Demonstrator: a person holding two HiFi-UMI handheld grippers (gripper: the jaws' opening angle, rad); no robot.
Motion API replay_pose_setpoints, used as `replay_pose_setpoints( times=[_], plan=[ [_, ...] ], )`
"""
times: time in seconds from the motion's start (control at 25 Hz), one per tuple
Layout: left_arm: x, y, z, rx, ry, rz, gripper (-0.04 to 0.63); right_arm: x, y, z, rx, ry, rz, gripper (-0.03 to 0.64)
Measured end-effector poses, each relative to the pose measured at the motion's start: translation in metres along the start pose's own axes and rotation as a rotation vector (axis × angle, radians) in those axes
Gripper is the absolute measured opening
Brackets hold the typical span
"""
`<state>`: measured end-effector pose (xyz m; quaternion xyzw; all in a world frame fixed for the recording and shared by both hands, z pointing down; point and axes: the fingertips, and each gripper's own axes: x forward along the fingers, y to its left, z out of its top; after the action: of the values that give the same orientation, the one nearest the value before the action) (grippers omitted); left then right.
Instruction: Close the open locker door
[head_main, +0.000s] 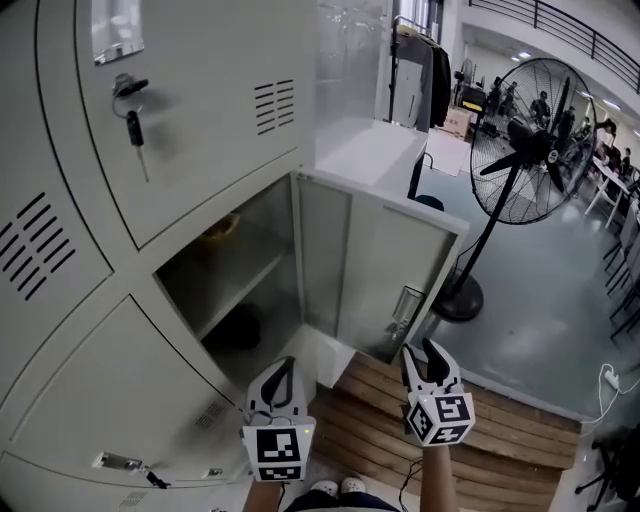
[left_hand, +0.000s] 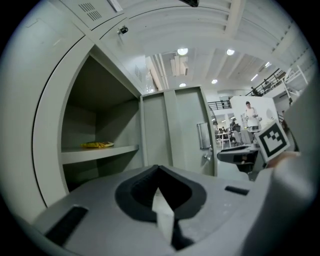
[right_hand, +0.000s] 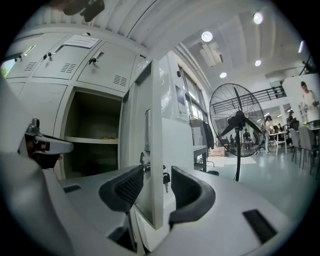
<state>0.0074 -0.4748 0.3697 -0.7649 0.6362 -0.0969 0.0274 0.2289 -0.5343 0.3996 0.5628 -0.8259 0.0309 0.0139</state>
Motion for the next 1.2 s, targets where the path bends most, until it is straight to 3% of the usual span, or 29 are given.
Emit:
replay_pose_setpoints(
  times=[0.32, 0.6, 1.2],
  plan=[
    [0.007, -0.004, -0.004, -0.013, 0.025, 0.061, -0.002, 0.018, -0.005, -0.007, -0.010, 0.035, 0.082, 0.181],
    [0.005, -0.003, -0.007, -0.026, 0.039, 0.105, -0.002, 0.024, 0.000, -0.010, -0.021, 0.033, 0.134, 0.103],
    [-0.022, -0.009, -0.012, -0.027, 0.058, 0.157, -0.003, 0.005, 0.022, -0.011, -0.035, 0.033, 0.227, 0.101]
  ],
)
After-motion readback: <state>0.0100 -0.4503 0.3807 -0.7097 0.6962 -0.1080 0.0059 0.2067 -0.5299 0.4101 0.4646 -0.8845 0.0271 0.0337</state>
